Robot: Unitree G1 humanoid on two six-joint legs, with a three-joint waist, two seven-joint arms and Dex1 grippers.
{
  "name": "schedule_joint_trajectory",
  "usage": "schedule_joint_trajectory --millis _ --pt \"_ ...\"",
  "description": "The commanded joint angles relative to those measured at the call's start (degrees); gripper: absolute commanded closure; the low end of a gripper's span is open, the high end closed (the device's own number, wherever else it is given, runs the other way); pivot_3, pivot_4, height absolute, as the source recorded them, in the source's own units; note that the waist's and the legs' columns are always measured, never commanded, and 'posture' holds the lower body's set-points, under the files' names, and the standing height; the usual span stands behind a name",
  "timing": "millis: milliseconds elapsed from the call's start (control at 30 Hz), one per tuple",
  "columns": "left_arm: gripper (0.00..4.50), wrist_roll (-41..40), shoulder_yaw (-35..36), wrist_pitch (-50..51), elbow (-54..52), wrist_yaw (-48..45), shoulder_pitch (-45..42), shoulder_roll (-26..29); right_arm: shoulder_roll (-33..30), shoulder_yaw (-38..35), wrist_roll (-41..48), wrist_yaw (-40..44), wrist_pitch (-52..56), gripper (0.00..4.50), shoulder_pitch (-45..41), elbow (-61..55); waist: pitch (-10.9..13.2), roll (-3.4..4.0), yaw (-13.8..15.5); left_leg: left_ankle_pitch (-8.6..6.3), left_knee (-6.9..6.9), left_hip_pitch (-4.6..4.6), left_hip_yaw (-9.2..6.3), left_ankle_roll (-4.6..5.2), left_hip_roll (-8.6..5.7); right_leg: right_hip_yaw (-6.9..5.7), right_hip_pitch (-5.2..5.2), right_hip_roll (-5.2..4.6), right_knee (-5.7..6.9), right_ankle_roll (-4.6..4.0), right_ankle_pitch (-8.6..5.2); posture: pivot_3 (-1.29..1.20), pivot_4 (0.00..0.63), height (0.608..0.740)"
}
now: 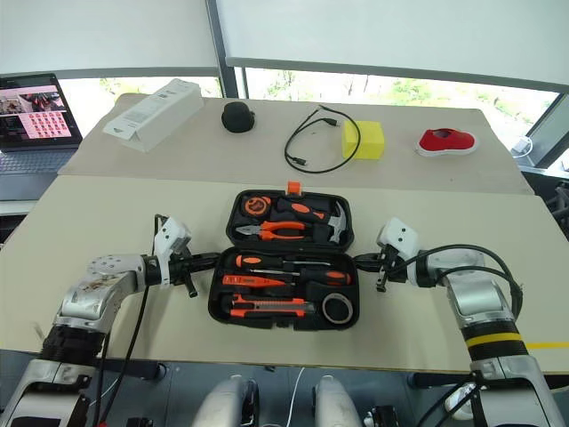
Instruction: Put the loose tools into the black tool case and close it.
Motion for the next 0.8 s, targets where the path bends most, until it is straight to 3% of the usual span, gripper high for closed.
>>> schedule_joint_trajectory --millis 33,200,300,333,367,433,500,633,700,800 --pt "4.50 -2.18 0.62 0.29 -3.95 -1.27 0.78 0.49 -1.15 -2.11 2.90 0.65 1.45 4.45 1.24 -4.50 0.00 0.00 -0.01 0.00 0.01 0.00 0.02 0.00 0.00 -0.01 0.00 0.00 0.00 0.00 0.00 0.00 0.150 0.740" --pt "4.50 -1.86 3.55 0.62 -2.31 2.67 -0.14 0.65 -3.54 -4.14 4.24 -0.59 6.77 4.45 0.99 -4.21 0.00 0.00 -0.01 0.00 0.01 0.01 0.02 0.00 -0.02 0.00 0.01 0.00 0.00 0.00 0.00 0.00 0.150 0.740" --pt "3.77 -4.32 4.68 10.25 -3.53 2.86 -2.52 4.41 -5.66 -7.35 9.82 -2.75 22.70 3.67 -2.11 -7.78 0.02 -0.03 -0.01 0.00 0.04 0.00 -0.01 0.00 -0.02 0.00 -0.01 -0.01 0.05 0.00 0.00 0.00 0.150 0.740" --pt "3.65 -7.97 5.93 14.08 -4.85 1.10 -3.39 5.17 -6.27 -7.75 11.87 -4.89 34.11 3.59 -4.61 -9.04 0.01 -0.02 -0.11 0.01 0.05 0.00 -0.04 0.00 -0.02 0.00 -0.02 0.00 0.09 0.00 0.00 0.00 0.150 0.740" --pt "3.17 -10.53 6.89 16.52 -5.78 0.07 -3.98 5.56 -6.70 -7.98 13.45 -6.68 42.52 3.08 -6.39 -10.03 0.01 -0.02 -0.25 0.01 0.05 0.01 -0.08 0.00 -0.01 0.02 -0.04 0.00 0.14 0.00 0.00 0.00 0.150 0.740" --pt "2.80 -9.85 5.95 21.20 -5.48 1.90 -7.34 7.06 -10.18 -2.15 12.42 -7.95 53.56 2.70 -10.63 -12.83 0.02 -0.02 -0.23 0.01 0.05 0.04 -0.19 0.00 0.04 0.03 -0.05 0.02 0.17 -0.01 0.00 0.00 0.150 0.740" --pt "2.06 -10.15 4.98 27.34 -4.70 4.52 -11.18 7.17 -10.06 0.39 12.82 -9.30 59.16 2.05 -14.71 -13.31 0.02 -0.02 -0.18 0.01 0.06 0.05 -0.25 -0.01 0.03 0.01 -0.05 0.04 0.19 -0.03 -0.02 0.00 0.150 0.740" --pt "0.69 -9.95 2.54 36.04 -3.61 8.81 -17.32 4.89 -4.83 -1.17 13.78 -14.62 66.52 0.66 -22.00 -9.14 0.03 -0.05 -0.17 0.01 0.06 0.03 -0.25 -0.01 -0.02 0.01 -0.03 0.07 0.16 -0.03 -0.02 0.00 0.150 0.740" --pt "0.03 -7.05 -0.40 39.54 -1.08 12.97 -20.77 3.53 -2.94 -0.39 13.19 -16.49 67.73 0.64 -25.16 -6.53 0.03 -0.05 -0.03 0.01 0.07 -0.05 -0.24 -0.01 -0.07 0.02 -0.08 0.05 0.15 -0.02 -0.02 0.00 0.150 0.740" --pt "0.03 -6.42 -0.77 40.28 2.07 15.62 -23.60 0.93 -1.01 0.82 11.93 -19.06 67.45 0.64 -27.98 -2.56 0.03 -0.06 -0.03 0.02 0.08 -0.11 -0.23 0.00 -0.14 0.01 -0.11 0.01 0.15 -0.01 -0.02 0.00 0.150 0.740"
